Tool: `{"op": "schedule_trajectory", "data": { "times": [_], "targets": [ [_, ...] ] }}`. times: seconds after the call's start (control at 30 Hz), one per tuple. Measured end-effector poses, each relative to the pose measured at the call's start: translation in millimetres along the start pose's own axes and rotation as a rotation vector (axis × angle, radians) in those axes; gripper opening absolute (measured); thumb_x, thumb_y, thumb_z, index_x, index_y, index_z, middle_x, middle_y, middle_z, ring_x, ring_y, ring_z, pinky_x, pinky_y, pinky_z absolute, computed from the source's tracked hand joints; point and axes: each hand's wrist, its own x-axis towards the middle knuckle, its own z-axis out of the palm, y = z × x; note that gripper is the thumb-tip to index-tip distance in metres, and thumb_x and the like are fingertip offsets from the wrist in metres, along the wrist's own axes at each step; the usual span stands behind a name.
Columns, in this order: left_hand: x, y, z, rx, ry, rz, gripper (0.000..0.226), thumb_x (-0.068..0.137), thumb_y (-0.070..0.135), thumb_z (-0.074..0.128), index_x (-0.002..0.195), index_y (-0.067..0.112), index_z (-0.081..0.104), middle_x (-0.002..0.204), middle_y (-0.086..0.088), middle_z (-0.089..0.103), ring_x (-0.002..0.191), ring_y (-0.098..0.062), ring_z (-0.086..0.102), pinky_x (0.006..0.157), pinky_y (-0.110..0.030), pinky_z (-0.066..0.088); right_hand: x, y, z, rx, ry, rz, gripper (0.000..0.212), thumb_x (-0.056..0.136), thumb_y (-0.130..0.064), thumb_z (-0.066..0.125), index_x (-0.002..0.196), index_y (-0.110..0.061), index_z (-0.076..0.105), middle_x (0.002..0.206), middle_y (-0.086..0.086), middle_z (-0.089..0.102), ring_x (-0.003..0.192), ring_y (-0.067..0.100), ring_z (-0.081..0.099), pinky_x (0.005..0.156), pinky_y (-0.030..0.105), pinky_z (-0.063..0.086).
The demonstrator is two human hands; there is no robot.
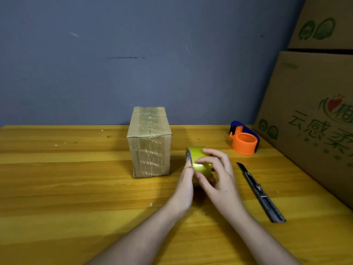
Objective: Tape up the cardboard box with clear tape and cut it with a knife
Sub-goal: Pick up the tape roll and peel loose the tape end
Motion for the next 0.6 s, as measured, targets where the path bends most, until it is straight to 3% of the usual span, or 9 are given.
{"op": "schedule_trajectory", "data": {
  "times": [0.1,0.2,0.4,0.5,0.6],
  "targets": [
    [0.1,-0.9,-0.2,0.068,0.013,0.002,0.066,0.071,0.042,0.035,0.128,0.012,0.048,0.128,-0.005,0.057,0.119,-0.003,0.050,0.101,-0.014,0.038,2.7,-1.2,-3.0,-0.044,0.041,-0.014,0.020,0.080,-0.038,0.060,0.095,-0.027,0.066,0.115,-0.018,0.049,0.114,-0.001,0.043,0.095,0.006,0.027],
    [0.6,-4.9,-0.9,0.090,0.012,-0.034,0.046,0.078,0.041,0.034,0.117,0.026,0.051,0.121,0.010,0.057,0.109,0.016,0.051,0.092,-0.003,0.036,5.5,-2.5,-7.4,-0.106,0.079,-0.036,0.015,0.081,-0.037,0.061,0.088,-0.026,0.068,0.107,-0.016,0.052,0.105,0.005,0.045,0.091,0.009,0.029],
    [0.2,-3.9,-0.1,0.044,-0.039,-0.029,0.035,0.083,0.027,0.026,0.108,0.031,0.051,0.114,0.017,0.055,0.101,0.023,0.051,0.086,0.000,0.035,6.7,0.2,-11.5,-0.315,0.078,-0.153,0.014,0.087,-0.033,0.057,0.091,-0.022,0.064,0.097,-0.005,0.057,0.097,0.013,0.047,0.082,0.027,0.040],
    [-0.3,-3.7,-0.6,0.139,-0.097,0.015,0.046,0.077,0.033,0.035,0.119,0.024,0.051,0.122,0.008,0.056,0.114,0.008,0.049,0.097,-0.011,0.036,7.7,3.5,-13.0,-0.319,0.075,-0.128,0.014,0.090,-0.032,0.053,0.092,-0.021,0.061,0.098,-0.004,0.056,0.096,0.014,0.048,0.081,0.031,0.042],
    [-1.0,-8.4,-0.2,0.302,-0.135,0.004,0.054,0.065,0.031,0.044,0.119,0.028,0.048,0.118,0.007,0.056,0.113,0.001,0.049,0.104,-0.022,0.037,8.0,8.4,-14.5,-0.334,0.087,-0.130,0.015,0.091,-0.030,0.050,0.092,-0.017,0.059,0.098,-0.001,0.056,0.093,0.017,0.050,0.080,0.032,0.041]
  ]
}}
